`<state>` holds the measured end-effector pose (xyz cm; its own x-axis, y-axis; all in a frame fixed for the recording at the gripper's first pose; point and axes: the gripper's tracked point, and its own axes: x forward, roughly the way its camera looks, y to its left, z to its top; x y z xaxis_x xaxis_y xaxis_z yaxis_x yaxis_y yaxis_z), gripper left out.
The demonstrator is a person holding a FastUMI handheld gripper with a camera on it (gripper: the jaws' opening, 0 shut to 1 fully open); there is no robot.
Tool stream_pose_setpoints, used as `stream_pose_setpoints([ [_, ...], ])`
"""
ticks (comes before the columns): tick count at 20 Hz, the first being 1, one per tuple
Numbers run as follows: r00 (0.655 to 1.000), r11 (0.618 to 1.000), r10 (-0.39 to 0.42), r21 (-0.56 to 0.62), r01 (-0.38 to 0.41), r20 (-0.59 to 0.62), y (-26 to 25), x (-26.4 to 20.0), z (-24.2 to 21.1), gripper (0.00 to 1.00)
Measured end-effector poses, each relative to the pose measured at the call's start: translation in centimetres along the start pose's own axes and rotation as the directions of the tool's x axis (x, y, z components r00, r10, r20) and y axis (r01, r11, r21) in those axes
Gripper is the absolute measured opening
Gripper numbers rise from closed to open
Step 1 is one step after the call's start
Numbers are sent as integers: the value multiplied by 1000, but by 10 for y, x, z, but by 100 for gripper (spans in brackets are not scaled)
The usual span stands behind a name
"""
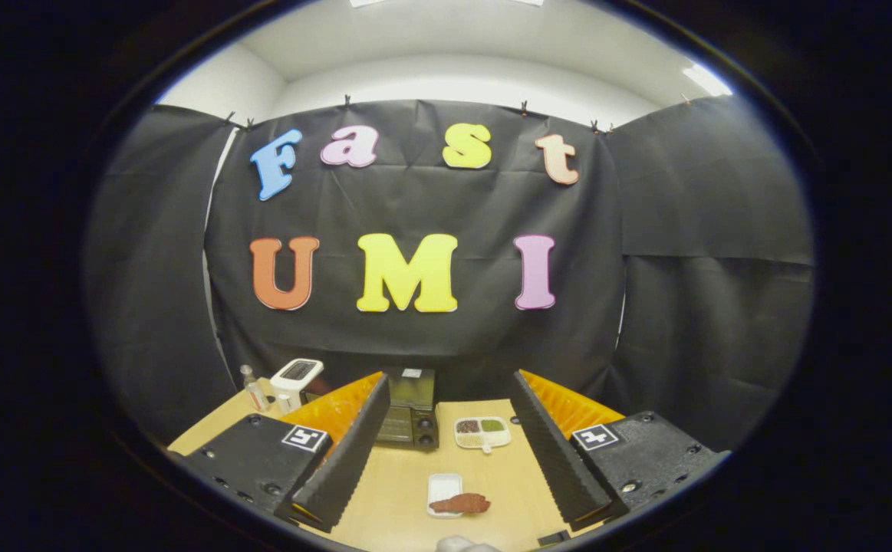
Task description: Open the toaster oven, put the food inside, and close the toaster oven door.
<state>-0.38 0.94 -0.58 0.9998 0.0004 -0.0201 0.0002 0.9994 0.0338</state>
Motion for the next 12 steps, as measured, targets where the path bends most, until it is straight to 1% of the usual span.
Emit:
stream_pose_setpoints([
  [3, 1000, 1000, -1, -13, 1, -2, 5, 3, 0, 100],
  [8, 1000, 1000, -27, -16, 27, -6, 15, 14, -6, 100],
  [12, 998, 998, -57, -30, 57, -12, 33, 37, -18, 100],
])
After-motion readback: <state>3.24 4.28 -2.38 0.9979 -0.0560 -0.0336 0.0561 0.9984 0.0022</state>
